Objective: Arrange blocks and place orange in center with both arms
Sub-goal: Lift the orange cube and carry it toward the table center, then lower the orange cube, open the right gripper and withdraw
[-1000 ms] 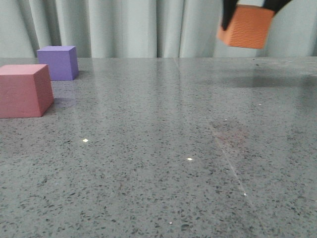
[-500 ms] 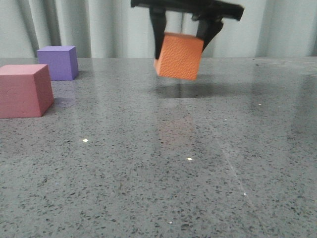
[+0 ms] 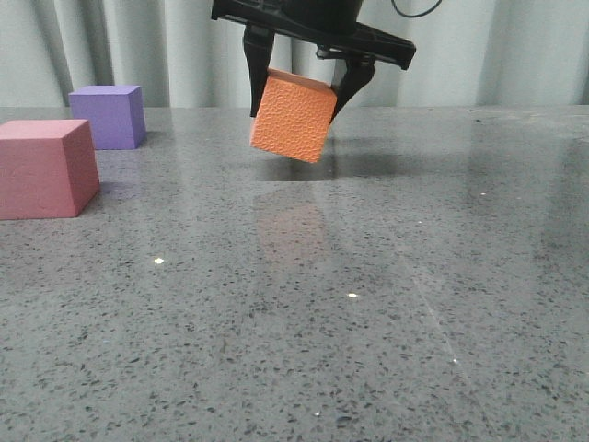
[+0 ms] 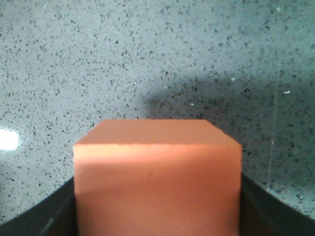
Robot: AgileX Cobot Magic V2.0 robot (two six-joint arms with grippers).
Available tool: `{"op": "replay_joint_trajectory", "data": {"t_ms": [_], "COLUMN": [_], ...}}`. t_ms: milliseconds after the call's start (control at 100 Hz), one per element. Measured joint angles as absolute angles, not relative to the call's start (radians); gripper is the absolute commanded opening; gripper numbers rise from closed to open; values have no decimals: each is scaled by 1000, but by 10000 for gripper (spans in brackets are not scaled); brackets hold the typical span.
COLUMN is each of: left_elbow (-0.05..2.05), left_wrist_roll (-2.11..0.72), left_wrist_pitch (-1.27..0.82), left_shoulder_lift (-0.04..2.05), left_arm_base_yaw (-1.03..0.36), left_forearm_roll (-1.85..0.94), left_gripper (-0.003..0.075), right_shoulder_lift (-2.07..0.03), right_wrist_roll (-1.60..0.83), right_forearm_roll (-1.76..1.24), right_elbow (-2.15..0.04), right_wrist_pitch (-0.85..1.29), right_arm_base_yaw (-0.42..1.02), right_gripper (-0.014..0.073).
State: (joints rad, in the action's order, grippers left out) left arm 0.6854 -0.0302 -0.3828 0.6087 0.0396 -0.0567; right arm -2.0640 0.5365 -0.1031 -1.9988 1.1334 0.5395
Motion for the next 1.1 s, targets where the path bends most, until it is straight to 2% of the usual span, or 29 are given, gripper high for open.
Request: {"op": "replay_joint_trajectory", "data": {"t_ms": [100,290,390,1100], "left_elbow": [685,685,685,685], "left_wrist_roll": [-30,-30,-30,-30], "left_wrist_pitch": [-383,-383,-383,-383], "left_shoulder_lift": [609,609,609,609], "left_arm_base_yaw": [40,40,40,40], "left_forearm_roll": [-57,-57,-57,-57], "left_gripper": [585,585,585,585], "right_shoulder_lift": [-2066,-2068,-2068,-2035], "right_wrist_roll": [536,540,540,543], "right_forearm_roll": [-104,-104,-105,-51], "right_elbow": [-1999,-1999,-1999,-1999], "right_wrist_pitch": [1133,1133,1133,1208], "right_arm_base_yaw": [539,539,539,539], "right_gripper": [269,528,592,594]}}
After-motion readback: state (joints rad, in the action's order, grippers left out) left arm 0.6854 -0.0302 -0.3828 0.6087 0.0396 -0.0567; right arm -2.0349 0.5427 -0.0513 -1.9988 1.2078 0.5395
